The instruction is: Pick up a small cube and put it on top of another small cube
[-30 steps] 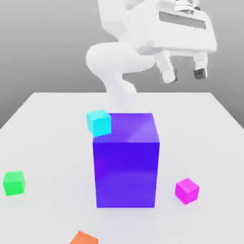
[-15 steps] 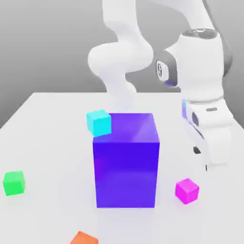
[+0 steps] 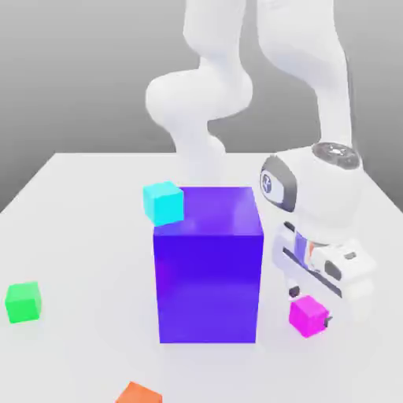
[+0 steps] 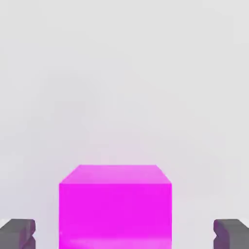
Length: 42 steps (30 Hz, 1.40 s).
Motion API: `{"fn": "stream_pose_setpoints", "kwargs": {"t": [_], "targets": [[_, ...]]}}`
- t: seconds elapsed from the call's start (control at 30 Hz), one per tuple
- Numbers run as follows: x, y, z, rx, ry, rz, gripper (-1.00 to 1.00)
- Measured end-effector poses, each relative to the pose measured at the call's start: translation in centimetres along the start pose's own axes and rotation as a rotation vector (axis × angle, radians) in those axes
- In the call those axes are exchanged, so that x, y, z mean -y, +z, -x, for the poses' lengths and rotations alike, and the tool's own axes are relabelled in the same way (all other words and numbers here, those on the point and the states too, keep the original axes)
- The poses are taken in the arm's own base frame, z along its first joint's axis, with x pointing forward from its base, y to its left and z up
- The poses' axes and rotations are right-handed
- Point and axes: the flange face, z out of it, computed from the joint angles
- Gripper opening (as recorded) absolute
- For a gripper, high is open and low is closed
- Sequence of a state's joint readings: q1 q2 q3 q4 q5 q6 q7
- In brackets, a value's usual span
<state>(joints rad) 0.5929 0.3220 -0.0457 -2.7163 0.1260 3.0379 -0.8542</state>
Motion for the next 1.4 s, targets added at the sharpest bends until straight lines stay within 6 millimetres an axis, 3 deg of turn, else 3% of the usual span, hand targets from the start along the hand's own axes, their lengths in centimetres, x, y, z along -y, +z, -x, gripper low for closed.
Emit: {"fn": "stream_pose_setpoints", "kwargs": {"t": [0.23, 0.53, 0.63, 0.83, 0.9, 0.97, 1.1, 1.2, 1.3, 1.4], "targets": [[0.0, -0.1, 0.0, 0.001, 0.000, -0.001, -1.00], [-0.2, -6.1, -0.1, 0.003, 0.006, -0.002, -1.00], [-3.3, -7.0, -0.4, 0.022, 0.105, -0.010, -1.00], [-11.8, -8.8, 0.2, 0.063, 0.373, -0.018, -1.00], [-15.6, -9.8, 2.5, 0.073, 0.516, -0.016, -1.00], [-18.6, -10.6, 6.6, 0.075, 0.672, -0.013, -1.00], [-21.7, -11.5, 16.1, 0.068, 0.957, -0.007, -1.00], [-22.4, -12.2, 23.6, 0.060, 1.175, -0.002, -1.00], [-22.0, -12.9, 31.5, 0.048, 1.405, 0.005, -1.00], [-19.0, -13.0, 40.2, 0.031, 1.662, 0.007, -1.00]]}}
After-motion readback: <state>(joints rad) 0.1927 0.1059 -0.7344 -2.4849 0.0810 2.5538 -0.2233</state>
